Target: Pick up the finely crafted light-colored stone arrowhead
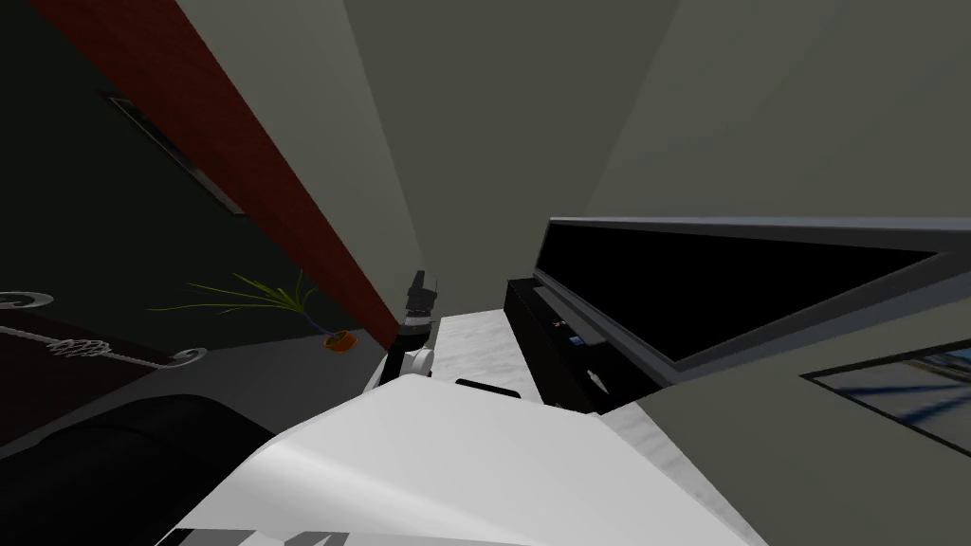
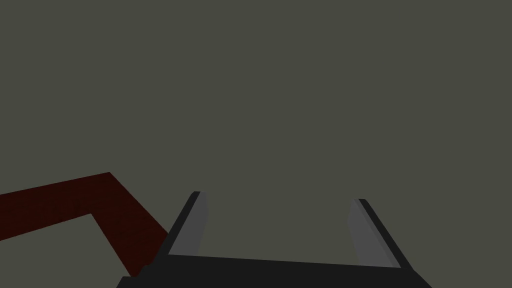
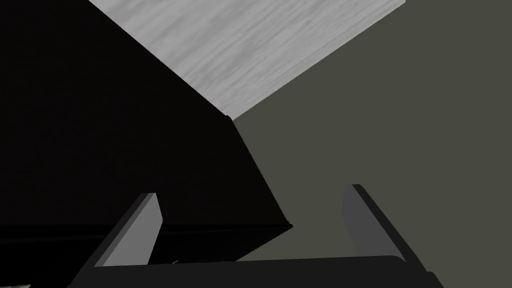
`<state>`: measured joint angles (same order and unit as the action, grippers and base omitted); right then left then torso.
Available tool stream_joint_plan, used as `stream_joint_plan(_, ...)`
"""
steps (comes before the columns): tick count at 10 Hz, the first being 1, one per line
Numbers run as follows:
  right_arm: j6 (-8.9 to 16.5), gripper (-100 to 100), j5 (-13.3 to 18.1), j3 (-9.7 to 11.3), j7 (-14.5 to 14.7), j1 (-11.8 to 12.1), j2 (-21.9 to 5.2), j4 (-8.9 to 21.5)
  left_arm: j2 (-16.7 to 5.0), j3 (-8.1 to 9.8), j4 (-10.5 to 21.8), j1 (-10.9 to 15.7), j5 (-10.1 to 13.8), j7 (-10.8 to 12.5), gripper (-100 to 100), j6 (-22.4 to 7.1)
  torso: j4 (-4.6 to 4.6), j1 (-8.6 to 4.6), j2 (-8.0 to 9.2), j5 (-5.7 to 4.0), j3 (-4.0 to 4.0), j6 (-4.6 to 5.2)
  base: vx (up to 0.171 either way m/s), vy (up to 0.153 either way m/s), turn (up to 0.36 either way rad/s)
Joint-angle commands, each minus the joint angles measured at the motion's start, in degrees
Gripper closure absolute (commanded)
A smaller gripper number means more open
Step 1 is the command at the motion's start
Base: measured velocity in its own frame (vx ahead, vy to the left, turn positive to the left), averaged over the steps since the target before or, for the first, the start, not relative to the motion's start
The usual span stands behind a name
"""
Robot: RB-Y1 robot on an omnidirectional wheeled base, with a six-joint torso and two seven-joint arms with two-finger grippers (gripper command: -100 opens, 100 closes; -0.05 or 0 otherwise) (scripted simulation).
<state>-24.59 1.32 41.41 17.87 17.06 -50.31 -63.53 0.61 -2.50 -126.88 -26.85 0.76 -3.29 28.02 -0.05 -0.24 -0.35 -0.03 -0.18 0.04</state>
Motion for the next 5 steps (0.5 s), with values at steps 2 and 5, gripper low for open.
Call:
stream_joint_plan(2, 1.98, -100, 0.29, 0.67, 0.89, 1.09, -2.72, -1.03, 0.0, 0.01, 0.0, -0.01, 0.0, 0.0, 0, 0.0, 0.0, 0.01, 0.06, 0.01, 0.02, 0.05, 0.068, -0.02, 0.03)
stream_joint_plan(5, 2.59, -100, 3.32, 5.91, 4.38, -0.73, -6.54, 6.0, 0.0, 0.0, 0.0, 0.0, 0.0, 0.0, 0, 0.0, 0.03, -0.04, 0.14, 0.0, 0.08, 0.01, 0.098, -0.042, 0.222)
